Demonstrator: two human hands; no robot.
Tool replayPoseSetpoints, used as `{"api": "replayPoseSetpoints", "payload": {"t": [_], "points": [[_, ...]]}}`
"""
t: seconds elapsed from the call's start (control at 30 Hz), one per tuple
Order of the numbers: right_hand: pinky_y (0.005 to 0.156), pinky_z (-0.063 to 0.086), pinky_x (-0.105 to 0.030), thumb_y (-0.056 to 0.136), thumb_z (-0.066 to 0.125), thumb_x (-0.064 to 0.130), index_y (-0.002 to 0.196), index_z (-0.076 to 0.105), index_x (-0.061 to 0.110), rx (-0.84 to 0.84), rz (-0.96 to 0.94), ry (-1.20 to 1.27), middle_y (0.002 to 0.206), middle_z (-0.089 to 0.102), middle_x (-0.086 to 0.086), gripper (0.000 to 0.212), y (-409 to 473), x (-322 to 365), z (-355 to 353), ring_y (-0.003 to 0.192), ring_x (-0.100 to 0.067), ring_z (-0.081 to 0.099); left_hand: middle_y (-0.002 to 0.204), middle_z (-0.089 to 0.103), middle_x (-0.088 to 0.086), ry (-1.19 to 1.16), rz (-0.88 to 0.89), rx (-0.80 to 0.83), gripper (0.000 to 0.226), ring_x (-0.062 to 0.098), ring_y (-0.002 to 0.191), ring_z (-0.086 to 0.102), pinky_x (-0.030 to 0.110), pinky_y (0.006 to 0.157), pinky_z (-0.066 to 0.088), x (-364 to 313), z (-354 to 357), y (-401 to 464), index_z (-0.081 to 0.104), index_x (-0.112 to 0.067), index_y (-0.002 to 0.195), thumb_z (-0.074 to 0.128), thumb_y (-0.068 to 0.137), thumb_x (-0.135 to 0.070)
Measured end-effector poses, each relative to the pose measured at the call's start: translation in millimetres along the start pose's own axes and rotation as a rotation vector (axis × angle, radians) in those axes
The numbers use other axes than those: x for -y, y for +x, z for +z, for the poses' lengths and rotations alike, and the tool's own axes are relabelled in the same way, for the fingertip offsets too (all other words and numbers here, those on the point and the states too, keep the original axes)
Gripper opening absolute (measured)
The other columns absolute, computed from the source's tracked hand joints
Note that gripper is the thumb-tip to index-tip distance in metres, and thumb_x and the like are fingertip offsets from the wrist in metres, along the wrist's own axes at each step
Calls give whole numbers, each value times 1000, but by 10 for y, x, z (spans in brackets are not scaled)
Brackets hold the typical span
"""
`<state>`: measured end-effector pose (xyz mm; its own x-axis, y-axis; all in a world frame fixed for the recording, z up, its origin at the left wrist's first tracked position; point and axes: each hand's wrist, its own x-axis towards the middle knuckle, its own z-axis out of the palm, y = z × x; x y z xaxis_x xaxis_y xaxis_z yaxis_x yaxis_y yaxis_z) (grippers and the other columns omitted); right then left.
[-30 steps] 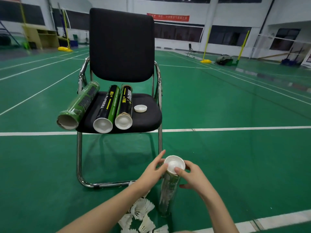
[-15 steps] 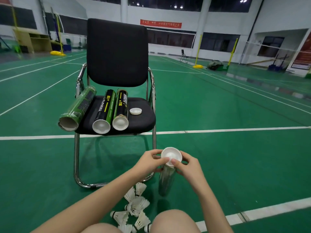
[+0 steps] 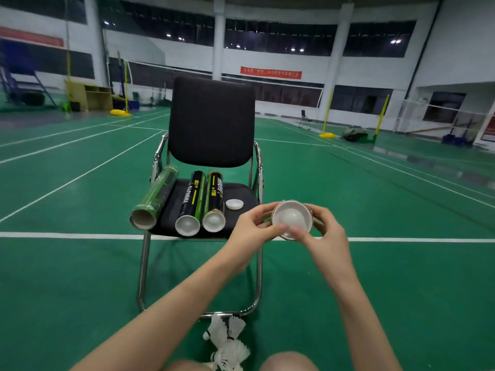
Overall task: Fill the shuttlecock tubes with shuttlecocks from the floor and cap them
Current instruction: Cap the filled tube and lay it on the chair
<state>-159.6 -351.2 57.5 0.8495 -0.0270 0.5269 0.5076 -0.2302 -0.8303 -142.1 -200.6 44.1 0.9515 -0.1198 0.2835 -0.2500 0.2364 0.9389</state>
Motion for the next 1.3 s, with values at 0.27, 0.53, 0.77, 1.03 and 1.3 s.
{"api": "replayPoseSetpoints", "payload": {"t": [0.27, 0.53, 0.77, 1.03, 1.3], "points": [[84, 48, -23, 72, 73, 3, 102, 54, 33, 182, -84, 141, 103, 63, 19, 46, 256, 210, 521, 104, -5, 58, 105, 72, -9, -36, 181, -166, 47, 7, 106, 65, 23, 88, 53, -318, -446, -98, 60, -21, 112, 68, 77, 10], [81, 40, -7, 71, 70, 1, 112, 50, 38, 379, -138, 43, 108, 55, 27, 58, 529, 113, 1369, 100, 8, 52, 133, 57, 2, 95, 266, -313, 52, 6, 118, 57, 25, 99, 47, -352, -1164, -50, 64, -23, 108, 64, 76, 17], [79, 35, -2, 71, 69, 0, 104, 47, 43, 456, -131, 33, 111, 50, 28, 58, 670, -167, 2058, 99, 12, 49, 136, 50, 5, 180, 231, -363, 43, 12, 123, 53, 18, 93, 48, -143, -1827, 62, 58, -15, 105, 58, 79, 20], [106, 27, -21, 75, 67, -2, 125, 49, 16, 483, -137, -45, 140, 43, -1, 57, 702, -621, 2529, 131, -14, 36, 132, 49, -2, 308, 175, -402, 36, 15, 128, 46, 22, 103, 42, 220, -2243, 170, 55, -17, 103, 56, 85, 14], [112, 14, -44, 74, 72, 26, 124, 51, 25, 322, -281, -340, 132, 52, 7, 54, 804, -929, 2820, 124, -12, 45, 120, 60, -4, 958, 306, -588, 36, 18, 127, 46, 38, 114, 26, 396, -2577, 328, 66, -17, 113, 73, 79, -10]]}}
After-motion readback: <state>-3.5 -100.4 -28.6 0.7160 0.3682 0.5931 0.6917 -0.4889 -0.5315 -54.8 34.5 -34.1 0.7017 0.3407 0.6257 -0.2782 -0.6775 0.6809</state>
